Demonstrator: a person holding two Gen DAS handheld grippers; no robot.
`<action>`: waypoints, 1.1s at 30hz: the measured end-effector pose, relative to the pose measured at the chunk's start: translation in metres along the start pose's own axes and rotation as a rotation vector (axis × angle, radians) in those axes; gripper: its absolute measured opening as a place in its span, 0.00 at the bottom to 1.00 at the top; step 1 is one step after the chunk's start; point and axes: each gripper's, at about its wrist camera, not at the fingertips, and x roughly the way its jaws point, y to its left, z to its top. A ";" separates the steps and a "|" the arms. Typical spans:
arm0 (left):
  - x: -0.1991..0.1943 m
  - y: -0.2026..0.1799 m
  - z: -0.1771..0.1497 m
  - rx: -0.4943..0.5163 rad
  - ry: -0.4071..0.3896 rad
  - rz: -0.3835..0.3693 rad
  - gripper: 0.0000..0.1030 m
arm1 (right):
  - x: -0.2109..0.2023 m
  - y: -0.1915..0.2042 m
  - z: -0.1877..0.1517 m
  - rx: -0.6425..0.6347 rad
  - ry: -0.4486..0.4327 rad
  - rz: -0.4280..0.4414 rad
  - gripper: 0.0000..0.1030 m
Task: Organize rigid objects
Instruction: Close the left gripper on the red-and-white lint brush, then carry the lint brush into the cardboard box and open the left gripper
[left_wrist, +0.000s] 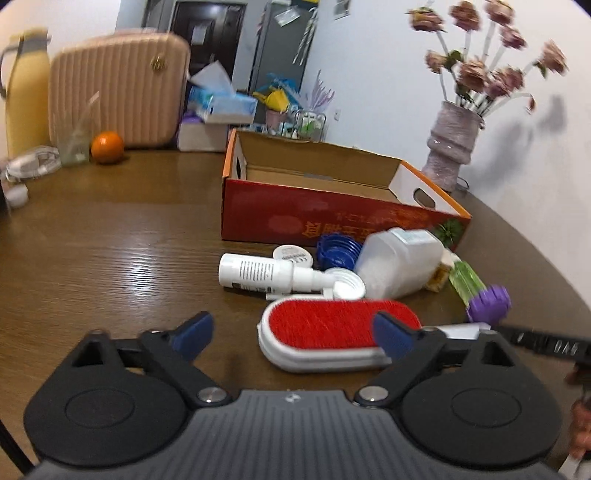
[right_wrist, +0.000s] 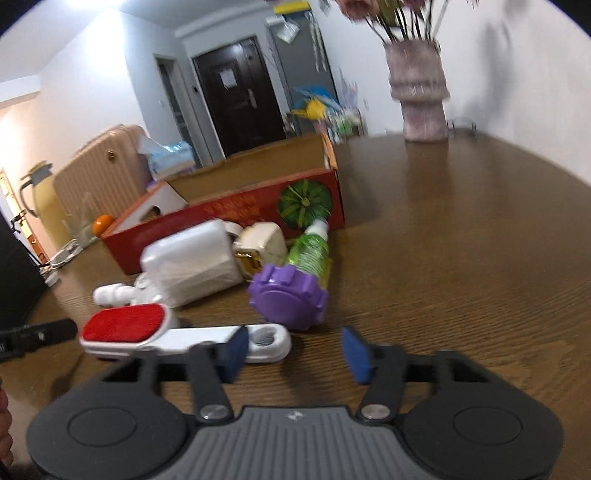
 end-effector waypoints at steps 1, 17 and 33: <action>0.007 0.004 0.003 -0.019 0.019 -0.007 0.75 | 0.004 -0.003 0.000 0.009 0.008 0.012 0.39; -0.013 0.018 -0.019 -0.160 0.021 -0.065 0.54 | -0.001 0.010 -0.013 -0.013 0.008 0.074 0.14; -0.158 -0.007 -0.072 -0.095 -0.272 -0.121 0.50 | -0.138 0.038 -0.071 0.013 -0.241 0.095 0.14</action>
